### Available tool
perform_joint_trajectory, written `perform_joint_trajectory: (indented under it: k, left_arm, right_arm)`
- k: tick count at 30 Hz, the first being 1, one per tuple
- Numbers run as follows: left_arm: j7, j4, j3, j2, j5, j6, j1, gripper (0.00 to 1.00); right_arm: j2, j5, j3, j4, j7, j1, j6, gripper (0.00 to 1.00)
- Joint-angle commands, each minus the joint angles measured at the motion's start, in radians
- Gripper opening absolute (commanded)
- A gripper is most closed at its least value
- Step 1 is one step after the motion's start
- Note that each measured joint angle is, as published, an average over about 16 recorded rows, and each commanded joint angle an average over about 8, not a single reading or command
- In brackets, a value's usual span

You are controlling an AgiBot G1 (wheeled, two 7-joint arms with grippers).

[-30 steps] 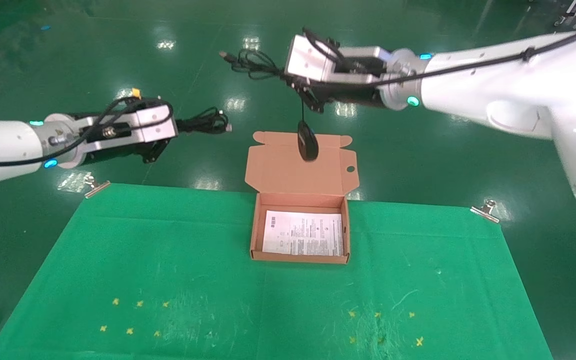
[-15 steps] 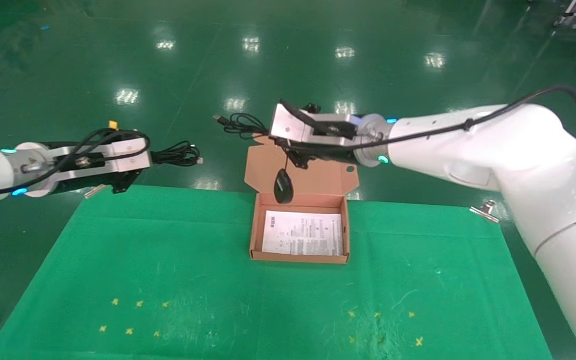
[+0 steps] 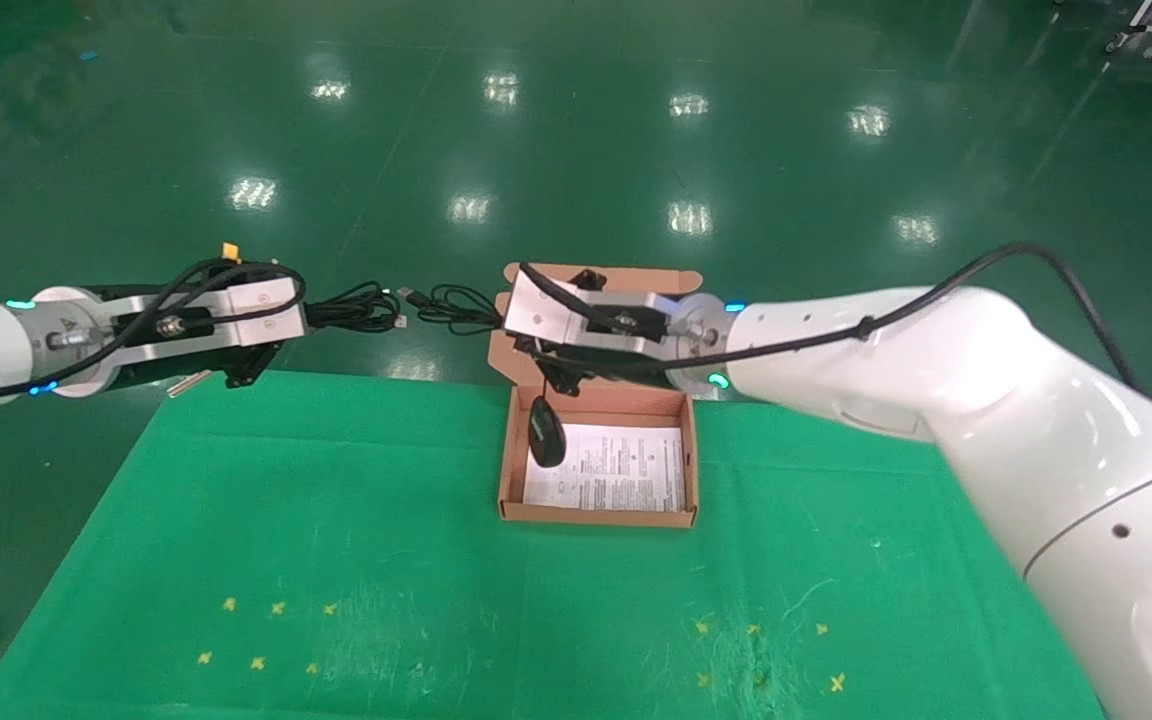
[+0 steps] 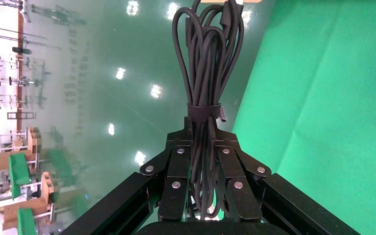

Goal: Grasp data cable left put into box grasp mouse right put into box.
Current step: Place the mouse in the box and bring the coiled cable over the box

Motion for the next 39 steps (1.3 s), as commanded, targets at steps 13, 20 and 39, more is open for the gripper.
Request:
perform_joint_trajectory:
  k: [13,20,39]
  left_arm:
    - [-0.02,-0.014,0.001,-0.002,0.015,0.002,0.003,0.0]
    - [-0.021,-0.016,0.001,-0.003,0.017,0.002,0.004,0.0]
    - [0.141,0.085,0.038,0.139,-0.085,-0.024,0.038,0.0]
  right_arm:
    - [0.0,0.094,-0.143,-0.12,0.184,-0.029,0.063,0.34]
    - [0.001,0.117,-0.173,-0.127,0.194,-0.03,0.063,1.0]
    - [0.118,0.113,-0.186,-0.027,0.221,-0.017,0.056,1.0]
